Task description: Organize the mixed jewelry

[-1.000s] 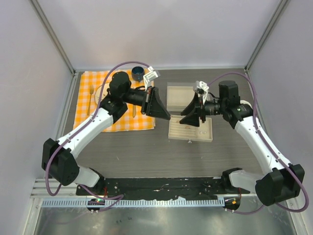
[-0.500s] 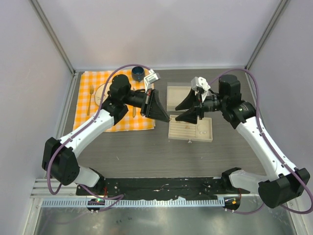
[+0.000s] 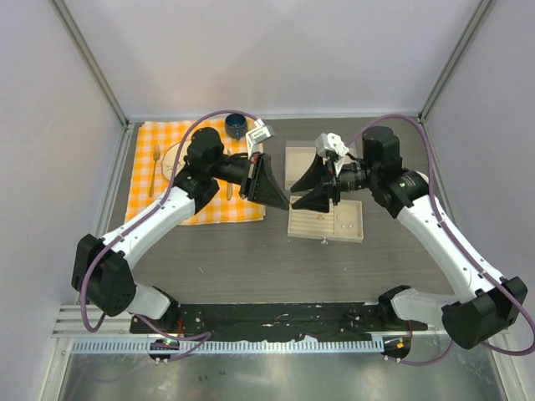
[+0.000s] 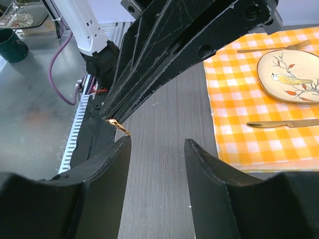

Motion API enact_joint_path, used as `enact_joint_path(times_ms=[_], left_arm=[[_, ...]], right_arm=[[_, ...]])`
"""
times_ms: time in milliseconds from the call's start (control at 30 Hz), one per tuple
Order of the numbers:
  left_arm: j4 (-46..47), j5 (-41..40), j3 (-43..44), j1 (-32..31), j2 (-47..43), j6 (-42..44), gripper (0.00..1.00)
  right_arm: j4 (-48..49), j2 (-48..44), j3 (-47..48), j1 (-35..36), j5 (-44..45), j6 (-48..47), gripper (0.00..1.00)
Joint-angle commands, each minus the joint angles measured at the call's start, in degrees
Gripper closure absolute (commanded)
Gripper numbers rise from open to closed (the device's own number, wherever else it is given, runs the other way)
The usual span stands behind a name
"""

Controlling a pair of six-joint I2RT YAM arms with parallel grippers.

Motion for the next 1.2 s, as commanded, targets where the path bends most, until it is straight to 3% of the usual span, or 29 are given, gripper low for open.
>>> enact_joint_path(times_ms=[0,333,667,1167], left_arm=[[2.45,1.04,-0.34,0.17,-0.76,-0.60,1.00],[2.80,1.30,-0.16,0.26,-0.24,-0.51,1.00],[2.62,1.56,-0.51,0.70,-0.76,0.02,1.00],[2.97,1.74,-1.13,0.70,-0.85,0.19,1.00]], right_arm=[[1.34,-0.81,2.71,0.80,-1.28,-0.13,0.48],[-0.41,-2.13,2.44,1.68,-2.25,-0.91,0.52],[-15.35,-3.54,4.99,1.59,3.28,-13.66,0.55],[-14.04,-1.08,7.54,3.43,2.76,-12.35,0.52]])
